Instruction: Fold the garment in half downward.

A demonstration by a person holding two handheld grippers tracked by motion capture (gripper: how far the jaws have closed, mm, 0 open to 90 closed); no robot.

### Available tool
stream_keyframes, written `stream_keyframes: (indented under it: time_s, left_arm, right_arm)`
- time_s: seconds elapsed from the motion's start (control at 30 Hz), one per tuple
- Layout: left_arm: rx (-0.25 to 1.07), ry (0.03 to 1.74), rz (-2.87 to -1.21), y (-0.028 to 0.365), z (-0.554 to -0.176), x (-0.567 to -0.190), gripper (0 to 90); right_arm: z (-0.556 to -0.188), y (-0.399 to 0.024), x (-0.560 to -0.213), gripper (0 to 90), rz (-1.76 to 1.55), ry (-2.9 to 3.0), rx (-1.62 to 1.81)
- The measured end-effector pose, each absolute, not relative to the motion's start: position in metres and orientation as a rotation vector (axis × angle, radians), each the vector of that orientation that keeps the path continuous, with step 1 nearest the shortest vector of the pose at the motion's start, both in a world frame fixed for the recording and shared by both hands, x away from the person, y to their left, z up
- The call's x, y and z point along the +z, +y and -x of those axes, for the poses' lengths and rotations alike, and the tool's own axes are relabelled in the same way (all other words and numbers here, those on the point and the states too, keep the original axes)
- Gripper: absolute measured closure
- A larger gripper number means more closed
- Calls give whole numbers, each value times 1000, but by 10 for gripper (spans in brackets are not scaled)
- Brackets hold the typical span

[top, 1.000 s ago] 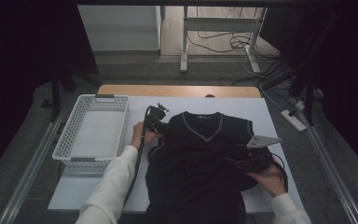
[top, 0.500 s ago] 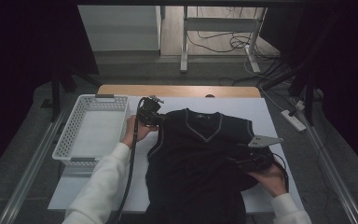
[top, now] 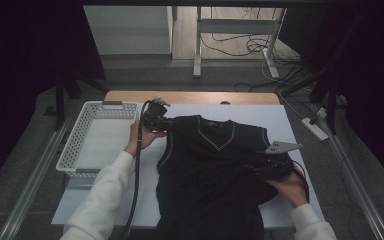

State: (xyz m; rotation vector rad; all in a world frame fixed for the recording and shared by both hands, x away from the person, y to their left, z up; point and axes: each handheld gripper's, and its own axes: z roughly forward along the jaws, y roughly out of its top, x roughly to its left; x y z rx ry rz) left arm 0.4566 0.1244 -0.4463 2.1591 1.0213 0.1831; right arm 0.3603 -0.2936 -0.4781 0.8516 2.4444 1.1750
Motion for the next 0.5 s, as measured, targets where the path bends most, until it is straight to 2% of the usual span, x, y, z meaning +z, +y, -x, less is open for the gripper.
stream_keyframes:
  time_s: [0.5]
  left_arm:
    - [181,1008,-2168,124,-460,-447,750]
  right_arm:
    - [-413,-325,-467,264,-1037,2356,1151]
